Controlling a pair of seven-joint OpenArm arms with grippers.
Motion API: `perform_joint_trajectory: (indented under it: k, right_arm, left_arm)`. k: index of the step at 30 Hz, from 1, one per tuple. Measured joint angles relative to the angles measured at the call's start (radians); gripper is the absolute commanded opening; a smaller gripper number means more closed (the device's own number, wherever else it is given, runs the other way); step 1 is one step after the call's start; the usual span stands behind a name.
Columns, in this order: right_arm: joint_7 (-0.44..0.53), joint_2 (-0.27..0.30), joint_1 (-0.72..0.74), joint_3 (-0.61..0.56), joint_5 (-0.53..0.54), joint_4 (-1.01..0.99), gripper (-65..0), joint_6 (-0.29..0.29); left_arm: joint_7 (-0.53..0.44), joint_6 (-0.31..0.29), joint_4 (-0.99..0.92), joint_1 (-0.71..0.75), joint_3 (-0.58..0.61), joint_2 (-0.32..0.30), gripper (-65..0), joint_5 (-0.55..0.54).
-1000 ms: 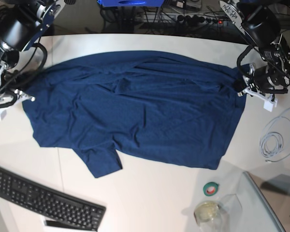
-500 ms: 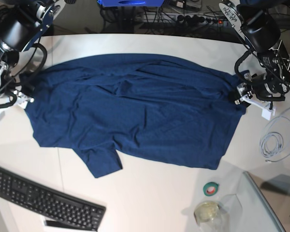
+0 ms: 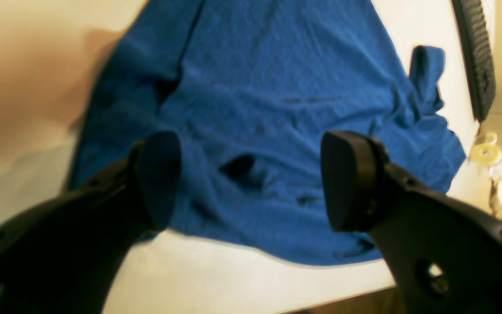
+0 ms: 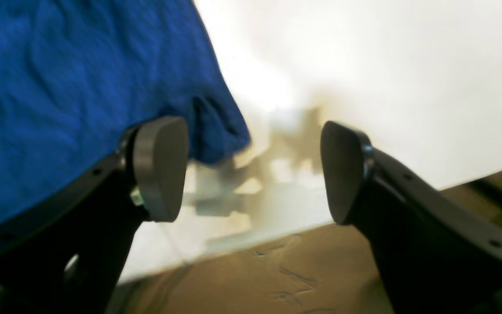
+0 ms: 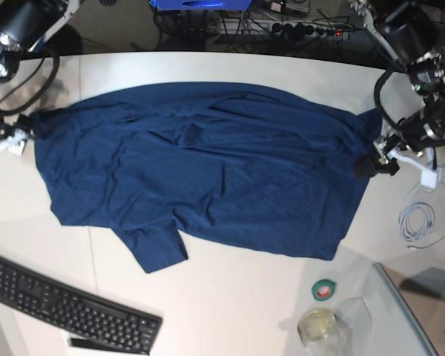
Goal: Layout the t-shirt on the table in an organized manner, then fold the t-shirt properly
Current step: 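Release and regrasp the shirt corners with both grippers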
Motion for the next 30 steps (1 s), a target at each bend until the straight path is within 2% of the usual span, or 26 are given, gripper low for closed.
perform_joint_trajectory:
  k: [2, 4, 6, 8, 11, 13, 19, 27, 30]
  right_arm:
    - [0.024, -0.024, -0.038, 0.011, 0.013, 0.049, -20.3, 0.071]
    - [0.092, -0.059, -0.088, 0.023, 0.07, 0.09, -20.3, 0.134]
    - [0.165, -0.092, -0.141, 0.029, 0.082, 0.112, -20.4, 0.158]
    - [0.227, -0.109, -0.184, 0.026, 0.089, 0.112, -20.4, 0.172]
    - [0.246, -0.114, -0.203, 0.026, 0.085, 0.1, -20.4, 0.172]
    - [0.261, -0.109, -0.196, 0.026, 0.086, 0.081, -20.4, 0.172]
    - [0.259, -0.107, -0.198, 0.03, 0.088, 0.068, -20.4, 0.172]
    - [0.259, -0.103, -0.2, 0.034, 0.089, 0.067, -20.4, 0.172]
    - [0.259, -0.101, -0.2, 0.034, 0.088, 0.067, -20.4, 0.172]
  left_arm:
    - [-0.021, -0.003, 0.04, 0.08, 0.0, 0.0, -17.1, -0.044]
    - [-0.08, -0.002, 0.059, 0.169, 0.001, 0.01, -17.1, -0.035]
    - [-0.18, -0.011, 0.061, 0.258, 0.013, 0.017, -17.1, -0.029]
    - [-0.292, -0.061, 0.056, 0.326, 0.021, 0.016, -17.1, -0.024]
    - [-0.421, -0.16, 0.052, 0.378, 0.077, 0.007, -17.1, -0.027]
    - [-0.494, -0.19, 0.026, 0.375, 0.104, 0.008, -17.1, -0.036]
    - [-0.587, -0.217, -0.15, 0.324, 0.103, 0.008, -17.3, 0.118]
    - [-0.736, -0.253, -0.315, 0.273, 0.097, 0.004, -17.3, 0.085]
    - [-0.748, -0.265, -0.361, 0.246, 0.097, -0.004, -17.3, 0.074]
